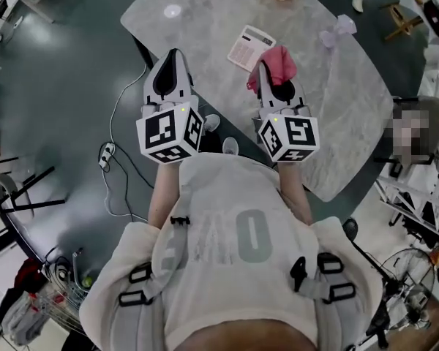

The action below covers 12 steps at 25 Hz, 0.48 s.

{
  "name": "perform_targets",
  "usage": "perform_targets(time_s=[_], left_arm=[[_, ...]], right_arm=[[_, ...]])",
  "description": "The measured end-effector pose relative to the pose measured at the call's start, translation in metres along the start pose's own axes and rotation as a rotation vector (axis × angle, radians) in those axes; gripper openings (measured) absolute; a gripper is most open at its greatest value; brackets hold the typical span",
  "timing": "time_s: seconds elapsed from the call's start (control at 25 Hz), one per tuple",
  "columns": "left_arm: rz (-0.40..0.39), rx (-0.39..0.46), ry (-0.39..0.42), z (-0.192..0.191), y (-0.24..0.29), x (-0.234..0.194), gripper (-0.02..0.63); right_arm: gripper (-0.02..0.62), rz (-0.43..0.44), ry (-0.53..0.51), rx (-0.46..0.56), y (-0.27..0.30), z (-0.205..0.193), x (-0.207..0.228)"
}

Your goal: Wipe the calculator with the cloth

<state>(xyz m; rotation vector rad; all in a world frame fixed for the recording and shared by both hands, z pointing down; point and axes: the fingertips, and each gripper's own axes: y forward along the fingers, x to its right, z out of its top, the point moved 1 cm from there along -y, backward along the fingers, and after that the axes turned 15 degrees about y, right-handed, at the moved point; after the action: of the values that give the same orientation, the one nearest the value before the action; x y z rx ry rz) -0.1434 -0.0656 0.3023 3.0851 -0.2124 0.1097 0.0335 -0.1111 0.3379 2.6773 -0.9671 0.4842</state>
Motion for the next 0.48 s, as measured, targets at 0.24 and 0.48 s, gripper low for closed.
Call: perform_targets(time_s=[0.24, 0.48], left_arm=[[-0.18, 0.046, 0.002, 0.011, 0.049, 0.011, 0.021], [-0.381, 0.12, -0.095, 0.02, 0.091, 0.025, 0.022]], right_arm=[[0.055, -0.118, 0.012, 0.066, 0.013, 0.019, 0.015], [0.055, -0.237, 0.037, 0.112, 0.015, 0.03, 0.031]])
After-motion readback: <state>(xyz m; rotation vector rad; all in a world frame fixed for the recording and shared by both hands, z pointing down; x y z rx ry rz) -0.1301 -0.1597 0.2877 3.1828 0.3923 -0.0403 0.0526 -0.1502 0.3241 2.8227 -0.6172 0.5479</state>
